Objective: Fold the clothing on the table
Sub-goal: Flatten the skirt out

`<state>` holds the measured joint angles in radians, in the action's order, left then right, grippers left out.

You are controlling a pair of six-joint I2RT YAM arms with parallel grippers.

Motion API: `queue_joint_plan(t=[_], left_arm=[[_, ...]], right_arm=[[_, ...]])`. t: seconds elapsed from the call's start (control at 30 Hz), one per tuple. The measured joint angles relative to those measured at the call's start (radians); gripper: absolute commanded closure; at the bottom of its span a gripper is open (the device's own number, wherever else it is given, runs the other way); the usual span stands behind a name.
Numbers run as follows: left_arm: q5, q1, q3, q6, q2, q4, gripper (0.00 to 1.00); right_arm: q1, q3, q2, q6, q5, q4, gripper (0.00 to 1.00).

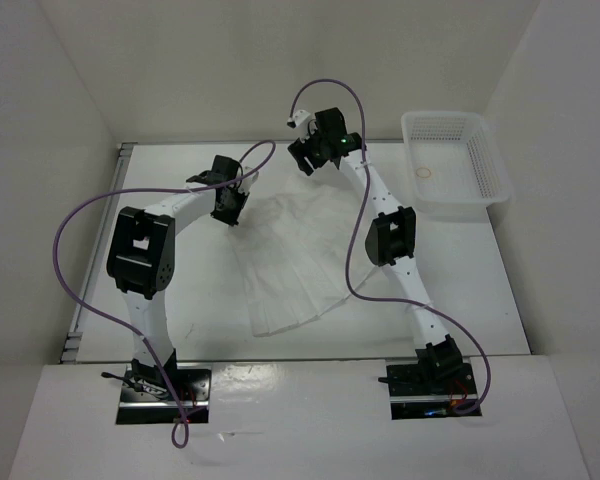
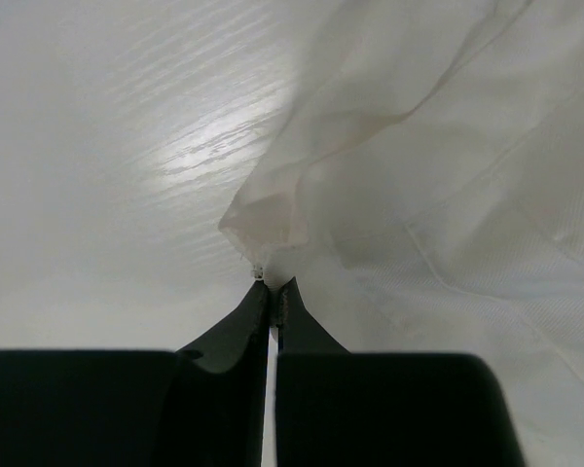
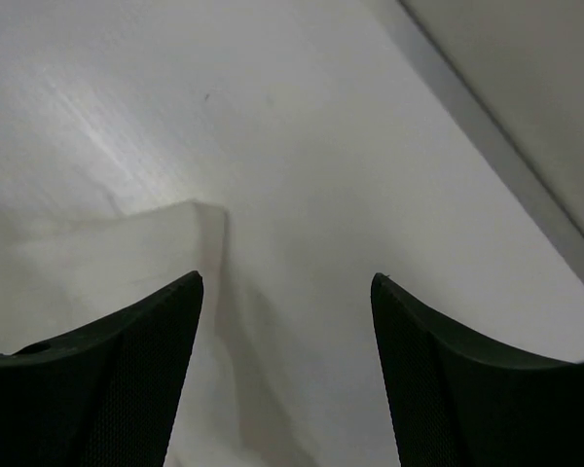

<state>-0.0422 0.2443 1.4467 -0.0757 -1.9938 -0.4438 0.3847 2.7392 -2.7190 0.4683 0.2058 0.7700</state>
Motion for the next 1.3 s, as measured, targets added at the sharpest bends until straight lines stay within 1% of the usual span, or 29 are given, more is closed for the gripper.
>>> queue_joint_plan(t=[0.03,0.07,0.13,0.17,0.27,0.33,0.43,0.57,0.6,0.73,1.07,1.3], left_arm=[[0.000,0.004,-0.002,0.000,0.000,0.000,1.00],[0.002,0.008,-0.003,0.000,0.000,0.000,1.00],[0.002,0.015,-0.005,0.000,0.000,0.001,1.00],[0.002,0.017,-0.007,-0.001,0.002,0.003,1.00],[0.002,0.022,-0.011,0.000,0.003,0.003,1.00],[0.002,0.026,-0.013,-0.001,0.003,0.003,1.00],[0.002,0.026,-0.014,0.000,0.003,0.003,1.00],[0.002,0.026,-0.013,0.000,0.003,0.003,1.00],[0.002,0.026,-0.014,0.000,0.003,0.003,1.00],[0.002,0.026,-0.014,0.000,0.003,0.003,1.00],[0.003,0.026,-0.015,0.000,0.003,0.003,1.00],[0.003,0.026,-0.022,0.000,0.003,0.003,1.00]], right_arm=[[-0.008,0.124,-0.070,-0.001,0.010,0.008,0.27],[-0.017,0.170,-0.105,-0.002,0.019,0.015,0.27],[-0.028,0.204,-0.134,-0.003,0.030,0.084,0.27],[-0.035,0.262,-0.170,-0.002,0.039,0.122,0.27],[-0.046,0.307,-0.204,-0.002,0.074,0.190,0.27],[-0.047,0.324,-0.211,-0.003,0.113,0.228,0.29],[-0.048,0.341,-0.212,-0.019,0.183,0.260,0.30],[-0.050,0.352,-0.211,-0.053,0.242,0.263,0.30],[-0.051,0.352,-0.211,-0.060,0.251,0.263,0.28],[-0.051,0.352,-0.211,-0.073,0.278,0.263,0.28],[-0.044,0.352,-0.211,-0.058,0.286,0.280,0.28],[-0.042,0.352,-0.211,-0.058,0.377,0.304,0.28]])
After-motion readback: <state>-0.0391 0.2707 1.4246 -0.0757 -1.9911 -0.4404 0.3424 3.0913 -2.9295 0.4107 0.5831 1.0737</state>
